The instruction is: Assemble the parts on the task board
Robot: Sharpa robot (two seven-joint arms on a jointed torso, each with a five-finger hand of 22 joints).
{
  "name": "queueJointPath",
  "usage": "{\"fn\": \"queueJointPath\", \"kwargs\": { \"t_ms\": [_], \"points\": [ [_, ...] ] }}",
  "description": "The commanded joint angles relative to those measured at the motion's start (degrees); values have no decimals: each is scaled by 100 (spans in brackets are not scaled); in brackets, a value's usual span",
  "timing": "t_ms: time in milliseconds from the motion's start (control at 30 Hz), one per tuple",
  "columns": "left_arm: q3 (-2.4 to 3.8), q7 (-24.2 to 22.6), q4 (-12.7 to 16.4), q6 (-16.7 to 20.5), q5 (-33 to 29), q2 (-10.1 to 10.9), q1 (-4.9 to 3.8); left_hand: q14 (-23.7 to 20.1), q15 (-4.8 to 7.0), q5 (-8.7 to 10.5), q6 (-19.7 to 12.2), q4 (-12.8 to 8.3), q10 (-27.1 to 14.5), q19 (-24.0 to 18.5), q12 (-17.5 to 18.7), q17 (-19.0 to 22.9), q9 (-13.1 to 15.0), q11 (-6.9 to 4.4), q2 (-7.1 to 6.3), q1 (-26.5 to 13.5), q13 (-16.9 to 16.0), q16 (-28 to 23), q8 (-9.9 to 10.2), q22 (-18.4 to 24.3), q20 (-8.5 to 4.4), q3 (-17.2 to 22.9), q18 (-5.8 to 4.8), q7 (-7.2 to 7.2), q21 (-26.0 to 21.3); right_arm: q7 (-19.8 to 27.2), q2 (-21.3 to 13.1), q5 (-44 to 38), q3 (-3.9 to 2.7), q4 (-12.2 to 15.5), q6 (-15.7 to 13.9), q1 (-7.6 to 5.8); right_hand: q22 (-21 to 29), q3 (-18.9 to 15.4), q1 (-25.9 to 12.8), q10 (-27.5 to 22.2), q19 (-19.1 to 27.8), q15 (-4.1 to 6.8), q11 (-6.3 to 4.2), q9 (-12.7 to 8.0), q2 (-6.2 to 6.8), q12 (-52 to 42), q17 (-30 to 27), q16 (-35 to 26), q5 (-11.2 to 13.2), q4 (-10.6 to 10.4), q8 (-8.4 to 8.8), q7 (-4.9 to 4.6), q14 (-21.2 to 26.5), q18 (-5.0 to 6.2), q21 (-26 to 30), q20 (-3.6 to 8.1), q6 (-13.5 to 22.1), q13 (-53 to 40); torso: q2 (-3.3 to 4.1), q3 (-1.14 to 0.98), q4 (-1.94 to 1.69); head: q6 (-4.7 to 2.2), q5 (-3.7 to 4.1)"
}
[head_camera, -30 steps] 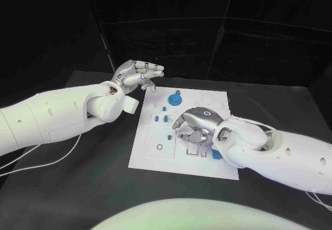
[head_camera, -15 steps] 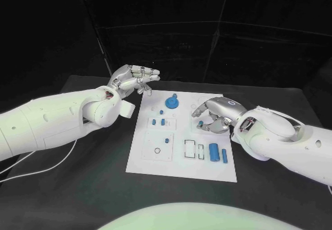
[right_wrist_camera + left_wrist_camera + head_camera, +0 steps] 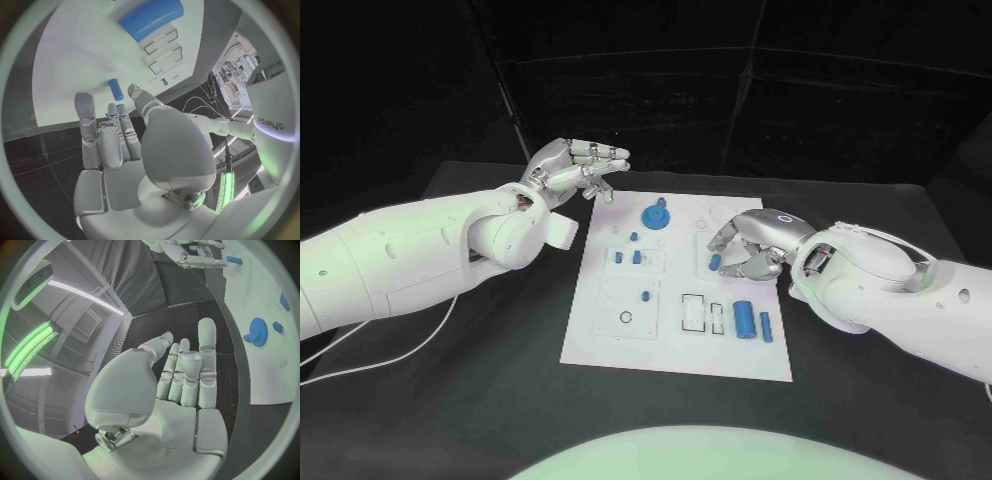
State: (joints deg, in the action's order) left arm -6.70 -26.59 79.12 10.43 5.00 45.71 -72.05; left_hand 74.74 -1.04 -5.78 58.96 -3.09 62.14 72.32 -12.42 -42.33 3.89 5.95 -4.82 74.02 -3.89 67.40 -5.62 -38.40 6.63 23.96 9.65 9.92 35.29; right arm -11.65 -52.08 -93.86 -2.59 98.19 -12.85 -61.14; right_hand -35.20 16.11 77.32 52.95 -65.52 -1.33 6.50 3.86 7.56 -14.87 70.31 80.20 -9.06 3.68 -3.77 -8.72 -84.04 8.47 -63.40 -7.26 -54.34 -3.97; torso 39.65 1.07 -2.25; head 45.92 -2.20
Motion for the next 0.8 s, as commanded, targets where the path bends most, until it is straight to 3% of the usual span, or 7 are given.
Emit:
{"fn": "queueJointPath", "kwargs": {
  "t_ms": [33, 267, 800],
  "points": [
    [4, -26, 10, -56, -24, 4, -8, -42, 1, 18, -19, -1, -16, -37, -21, 6, -8, 12, 26, -53, -4, -39, -17, 7, -7, -47, 77, 18, -19, -69, 45, -45, -4, -39, 245, -11, -18, -35, 88, 85, -36, 13, -34, 7, -53, -70, -4, -16, -27, -8, -10, -31, -196, 89, 16, 15, -32, -6, 0, 5, -5, 0, -5],
    [4, -25, 12, -56, -24, 3, -8, -42, 1, 18, -19, -1, -16, -37, -21, 6, -8, 12, 26, -53, -4, -39, -17, 7, -7, -47, 77, 18, -19, -115, 172, -104, -3, -177, 300, -11, -79, 106, 173, 337, -93, 33, -51, 17, -206, -164, 29, 2, 49, -25, -40, -66, -213, 77, -23, 40, -197, 23, 1, 3, -3, 1, 1],
    [4, -23, 6, -60, -24, -4, -8, -42, 1, 18, -19, -1, -16, -37, -21, 6, -8, 12, 26, -53, -4, -39, -17, 7, -7, -47, 77, 18, -19, -204, 367, -165, -1, -343, 431, -9, -281, 492, 190, 969, -209, 98, -134, 29, -291, -128, 150, 80, 121, -79, -97, -57, -252, 47, -157, 91, -587, 21, 2, 2, 2, 25, -1]
  ]
}}
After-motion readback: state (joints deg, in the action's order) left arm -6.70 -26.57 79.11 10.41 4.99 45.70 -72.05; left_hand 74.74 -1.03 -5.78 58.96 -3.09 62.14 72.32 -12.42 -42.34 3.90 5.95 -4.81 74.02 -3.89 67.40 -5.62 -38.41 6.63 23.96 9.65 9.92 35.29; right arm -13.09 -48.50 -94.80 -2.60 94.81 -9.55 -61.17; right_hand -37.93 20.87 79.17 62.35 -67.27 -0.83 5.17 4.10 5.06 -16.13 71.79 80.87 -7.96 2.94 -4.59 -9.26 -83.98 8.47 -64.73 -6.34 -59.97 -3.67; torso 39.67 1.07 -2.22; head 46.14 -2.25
